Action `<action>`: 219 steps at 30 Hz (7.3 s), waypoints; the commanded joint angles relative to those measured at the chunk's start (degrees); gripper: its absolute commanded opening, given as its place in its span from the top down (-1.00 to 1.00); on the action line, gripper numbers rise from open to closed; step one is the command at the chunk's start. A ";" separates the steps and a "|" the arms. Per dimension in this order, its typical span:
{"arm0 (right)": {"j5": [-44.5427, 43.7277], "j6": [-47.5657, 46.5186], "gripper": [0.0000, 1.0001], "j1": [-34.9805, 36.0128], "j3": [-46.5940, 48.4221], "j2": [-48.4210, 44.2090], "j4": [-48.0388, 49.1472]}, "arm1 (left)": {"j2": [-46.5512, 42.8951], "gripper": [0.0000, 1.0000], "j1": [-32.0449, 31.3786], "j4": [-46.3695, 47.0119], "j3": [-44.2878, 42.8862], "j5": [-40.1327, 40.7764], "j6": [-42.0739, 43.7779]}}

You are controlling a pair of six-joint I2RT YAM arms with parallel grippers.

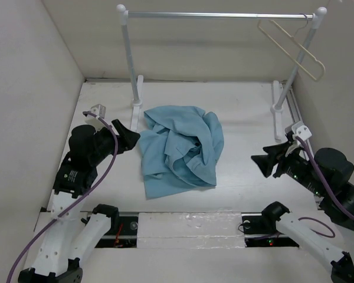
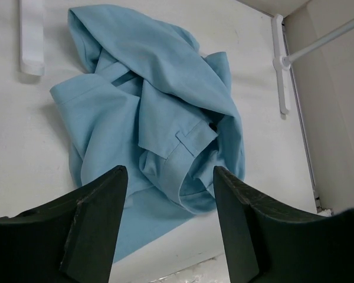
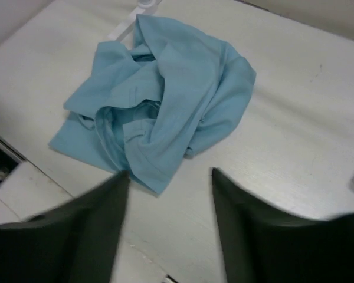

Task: Place the trousers on the hanger
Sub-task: Flatten out the trousers at the center of the board.

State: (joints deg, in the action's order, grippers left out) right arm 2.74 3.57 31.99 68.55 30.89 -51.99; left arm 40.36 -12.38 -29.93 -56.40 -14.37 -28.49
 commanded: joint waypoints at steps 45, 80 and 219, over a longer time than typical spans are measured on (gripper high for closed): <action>-8.80 -6.83 -0.16 22.86 8.35 69.56 31.42 | 38.38 -0.25 2.36 33.18 22.12 0.40 -15.19; 20.64 -7.18 -0.57 22.50 -13.71 20.52 -11.90 | 18.88 -0.97 7.72 -2.58 -8.46 38.81 -7.28; 12.46 1.87 0.33 10.81 -16.61 37.31 21.75 | 78.91 0.77 16.42 12.45 -34.30 8.75 -10.00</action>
State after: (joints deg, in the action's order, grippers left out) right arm 13.61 4.05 42.04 52.69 69.01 -34.11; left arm 118.76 3.86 -19.81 -90.45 -2.44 -36.97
